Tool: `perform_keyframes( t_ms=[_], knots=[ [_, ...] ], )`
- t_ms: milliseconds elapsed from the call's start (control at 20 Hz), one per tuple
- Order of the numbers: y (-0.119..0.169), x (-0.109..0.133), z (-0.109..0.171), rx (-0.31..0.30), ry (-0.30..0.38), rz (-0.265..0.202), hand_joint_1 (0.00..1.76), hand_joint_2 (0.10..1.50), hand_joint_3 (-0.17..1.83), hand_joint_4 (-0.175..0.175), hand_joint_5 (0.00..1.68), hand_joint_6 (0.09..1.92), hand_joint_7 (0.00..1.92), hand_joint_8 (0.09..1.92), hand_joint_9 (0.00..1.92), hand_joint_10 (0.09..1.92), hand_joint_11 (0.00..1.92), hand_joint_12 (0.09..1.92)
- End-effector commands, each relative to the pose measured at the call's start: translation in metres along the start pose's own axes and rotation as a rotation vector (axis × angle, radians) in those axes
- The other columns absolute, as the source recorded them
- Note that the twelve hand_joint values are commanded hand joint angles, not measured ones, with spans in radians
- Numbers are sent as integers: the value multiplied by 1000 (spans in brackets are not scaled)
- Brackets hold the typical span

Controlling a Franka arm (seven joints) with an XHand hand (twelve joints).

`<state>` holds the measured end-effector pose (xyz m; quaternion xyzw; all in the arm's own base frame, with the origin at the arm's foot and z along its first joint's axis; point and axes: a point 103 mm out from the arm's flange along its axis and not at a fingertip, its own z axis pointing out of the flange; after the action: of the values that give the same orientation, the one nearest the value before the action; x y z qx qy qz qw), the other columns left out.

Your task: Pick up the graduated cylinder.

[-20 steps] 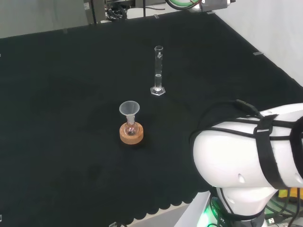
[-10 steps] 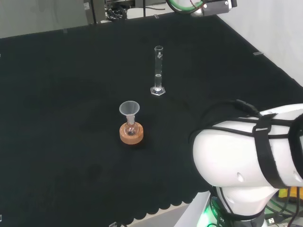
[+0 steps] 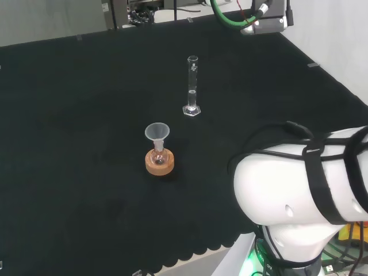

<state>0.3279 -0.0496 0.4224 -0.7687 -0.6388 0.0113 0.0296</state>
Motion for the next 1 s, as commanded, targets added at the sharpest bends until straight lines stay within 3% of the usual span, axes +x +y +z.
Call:
perform_keyframes(
  t_ms=[50,600,1000],
  knots=[
    [42,-31,43,-41,54,-16,13,1209,308,-43,227,87,4,467,154,695,0,1377],
    [125,-48,120,-30,169,-79,179,1163,258,-56,255,87,38,582,230,707,14,1418],
    [153,-40,170,-28,258,-150,276,1110,233,-56,259,87,66,624,257,714,23,1423]
  ],
)
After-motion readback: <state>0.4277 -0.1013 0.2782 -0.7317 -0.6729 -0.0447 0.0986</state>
